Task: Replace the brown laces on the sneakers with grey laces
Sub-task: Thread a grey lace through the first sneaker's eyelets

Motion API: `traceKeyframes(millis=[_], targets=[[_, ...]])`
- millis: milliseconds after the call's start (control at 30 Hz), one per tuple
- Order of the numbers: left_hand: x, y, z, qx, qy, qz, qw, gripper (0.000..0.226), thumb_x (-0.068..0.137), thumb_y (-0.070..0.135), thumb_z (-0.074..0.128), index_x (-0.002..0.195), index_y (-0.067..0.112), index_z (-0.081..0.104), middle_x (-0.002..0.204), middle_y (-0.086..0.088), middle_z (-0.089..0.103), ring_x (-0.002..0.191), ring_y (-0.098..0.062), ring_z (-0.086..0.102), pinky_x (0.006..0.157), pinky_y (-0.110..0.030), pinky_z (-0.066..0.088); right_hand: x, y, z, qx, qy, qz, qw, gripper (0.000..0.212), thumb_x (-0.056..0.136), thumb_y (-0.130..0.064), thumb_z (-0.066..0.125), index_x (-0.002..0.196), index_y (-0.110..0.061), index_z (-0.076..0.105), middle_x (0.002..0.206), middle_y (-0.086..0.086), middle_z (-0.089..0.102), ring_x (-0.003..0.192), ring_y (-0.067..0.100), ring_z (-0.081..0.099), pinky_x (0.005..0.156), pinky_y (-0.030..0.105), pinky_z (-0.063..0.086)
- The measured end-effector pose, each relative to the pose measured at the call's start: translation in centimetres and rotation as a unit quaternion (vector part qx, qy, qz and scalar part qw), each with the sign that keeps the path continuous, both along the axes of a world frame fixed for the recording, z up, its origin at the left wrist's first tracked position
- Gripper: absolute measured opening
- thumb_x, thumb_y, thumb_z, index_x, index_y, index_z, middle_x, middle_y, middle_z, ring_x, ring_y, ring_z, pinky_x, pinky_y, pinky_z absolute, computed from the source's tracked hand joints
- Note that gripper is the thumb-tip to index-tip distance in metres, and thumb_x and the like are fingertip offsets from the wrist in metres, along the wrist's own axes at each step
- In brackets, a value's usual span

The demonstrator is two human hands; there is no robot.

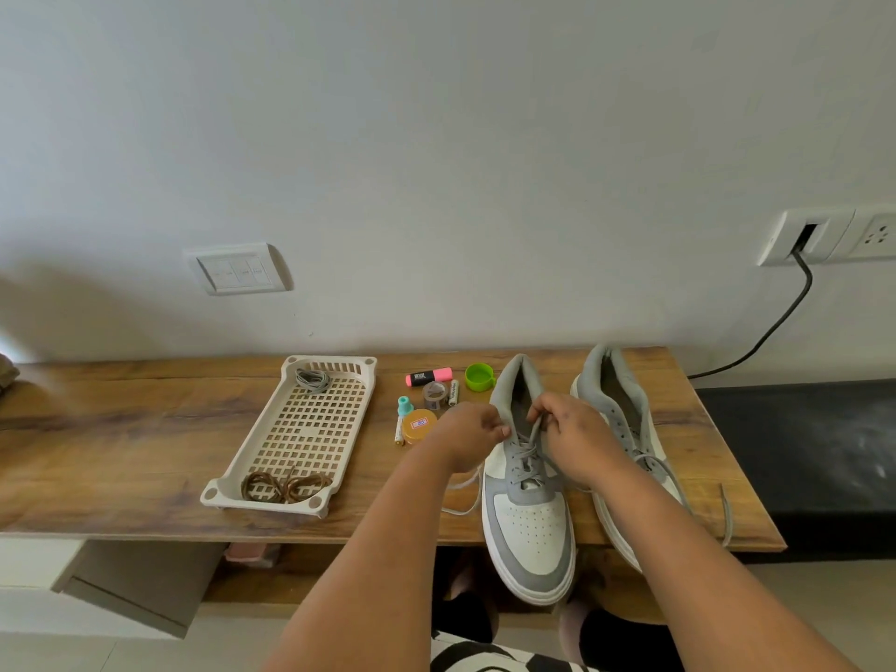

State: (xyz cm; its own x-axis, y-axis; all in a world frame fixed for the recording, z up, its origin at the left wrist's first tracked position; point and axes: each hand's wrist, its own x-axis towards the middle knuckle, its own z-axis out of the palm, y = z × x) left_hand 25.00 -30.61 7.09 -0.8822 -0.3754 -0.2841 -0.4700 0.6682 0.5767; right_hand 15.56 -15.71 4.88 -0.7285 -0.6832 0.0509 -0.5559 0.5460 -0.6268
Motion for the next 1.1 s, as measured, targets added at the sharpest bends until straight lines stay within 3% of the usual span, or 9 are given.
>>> traceKeyframes(millis=[167, 233, 400, 567, 733, 833, 933, 1033, 1100], targets=[[0.7, -1.1, 0.3, 0.118, 0.018, 0.037, 0.992, 0.018, 0.098, 0.027, 0.057, 0.089, 0.014, 0.068, 0.091, 0.001, 0.061, 0.095, -0.019, 0.055, 0.089, -0.034, 0.043, -0.4, 0.2, 0.1, 0.006, -0.011, 0.000, 1.000, 0.026, 0.100, -0.011, 0.039, 0.100, -0.024, 0.062, 0.102, 0.000, 0.061, 0.090, 0.016, 0.056, 0.072, 0.027, 0.040], [0.7, -1.3, 0.2, 0.061, 0.028, 0.032, 0.997, 0.015, 0.095, 0.031, 0.061, 0.083, 0.020, 0.062, 0.085, 0.004, 0.057, 0.087, -0.016, 0.054, 0.083, -0.032, 0.044, -0.5, 0.1, 0.2, 0.011, -0.026, 0.008, 1.000, 0.028, 0.101, -0.011, 0.039, 0.105, -0.025, 0.062, 0.105, -0.002, 0.060, 0.091, 0.014, 0.056, 0.072, 0.025, 0.039], [0.1, 0.1, 0.7, -0.057, 0.122, 0.002, 0.991, 0.015, 0.082, 0.035, 0.077, 0.083, 0.031, 0.063, 0.103, 0.003, 0.051, 0.091, -0.014, 0.053, 0.080, -0.029, 0.041, -0.9, 0.7, 0.9, 0.013, -0.075, 0.024, 0.997, 0.045, 0.098, -0.003, 0.039, 0.125, -0.033, 0.058, 0.105, -0.005, 0.055, 0.094, 0.011, 0.054, 0.071, 0.019, 0.038], [-0.6, 2.1, 0.6, -0.155, 0.080, -0.078, 0.982, 0.025, 0.085, 0.042, 0.072, 0.104, 0.026, 0.070, 0.113, 0.000, 0.046, 0.110, -0.018, 0.046, 0.092, -0.036, 0.047, -0.8, 1.1, 1.0, 0.041, -0.062, 0.051, 0.996, 0.047, 0.094, 0.001, 0.041, 0.119, -0.033, 0.060, 0.113, -0.003, 0.057, 0.099, 0.010, 0.054, 0.076, 0.019, 0.038], [-1.1, 2.5, 0.9, -0.198, 0.057, -0.106, 0.973, 0.025, 0.086, 0.041, 0.071, 0.101, 0.021, 0.072, 0.116, -0.004, 0.049, 0.114, -0.022, 0.043, 0.094, -0.040, 0.048, -0.7, 1.0, 0.9, 0.047, -0.024, 0.058, 0.997, 0.039, 0.095, -0.002, 0.043, 0.116, -0.030, 0.060, 0.112, -0.005, 0.057, 0.097, 0.010, 0.054, 0.068, 0.015, 0.037], [-1.1, 2.3, 0.5, -0.140, 0.058, -0.092, 0.984, 0.017, 0.089, 0.034, 0.069, 0.098, 0.019, 0.070, 0.113, -0.005, 0.047, 0.111, -0.022, 0.042, 0.095, -0.039, 0.045, -0.8, 1.1, 0.8, 0.046, -0.029, 0.060, 0.997, 0.040, 0.094, -0.002, 0.043, 0.116, -0.030, 0.059, 0.110, -0.007, 0.058, 0.097, 0.010, 0.055, 0.072, 0.018, 0.040], [-1.0, 2.0, 0.1, 0.010, 0.036, -0.031, 0.999, 0.010, 0.093, 0.029, 0.063, 0.091, 0.019, 0.064, 0.114, -0.007, 0.044, 0.111, -0.026, 0.046, 0.100, -0.040, 0.042, -1.0, 1.2, 0.6, 0.040, -0.029, 0.064, 0.997, 0.043, 0.092, -0.001, 0.043, 0.116, -0.031, 0.059, 0.109, -0.007, 0.059, 0.100, 0.011, 0.056, 0.079, 0.023, 0.041], [-0.7, 1.7, 0.5, 0.164, 0.027, 0.028, 0.986, 0.020, 0.094, 0.032, 0.062, 0.082, 0.017, 0.066, 0.107, -0.009, 0.056, 0.106, -0.024, 0.054, 0.096, -0.038, 0.045, -0.8, 1.2, 0.7, 0.042, -0.030, 0.060, 0.997, 0.043, 0.092, 0.001, 0.043, 0.118, -0.030, 0.060, 0.109, -0.008, 0.057, 0.098, 0.010, 0.054, 0.075, 0.021, 0.037], [-0.5, 1.8, 1.3, 0.243, 0.058, 0.064, 0.966, 0.035, 0.093, 0.043, 0.062, 0.083, 0.010, 0.068, 0.098, -0.010, 0.065, 0.099, -0.020, 0.059, 0.086, -0.028, 0.046, -0.8, 1.2, 0.8, 0.040, -0.036, 0.059, 0.997, 0.041, 0.094, -0.001, 0.043, 0.118, -0.030, 0.059, 0.109, -0.009, 0.056, 0.098, 0.010, 0.054, 0.074, 0.019, 0.037]])
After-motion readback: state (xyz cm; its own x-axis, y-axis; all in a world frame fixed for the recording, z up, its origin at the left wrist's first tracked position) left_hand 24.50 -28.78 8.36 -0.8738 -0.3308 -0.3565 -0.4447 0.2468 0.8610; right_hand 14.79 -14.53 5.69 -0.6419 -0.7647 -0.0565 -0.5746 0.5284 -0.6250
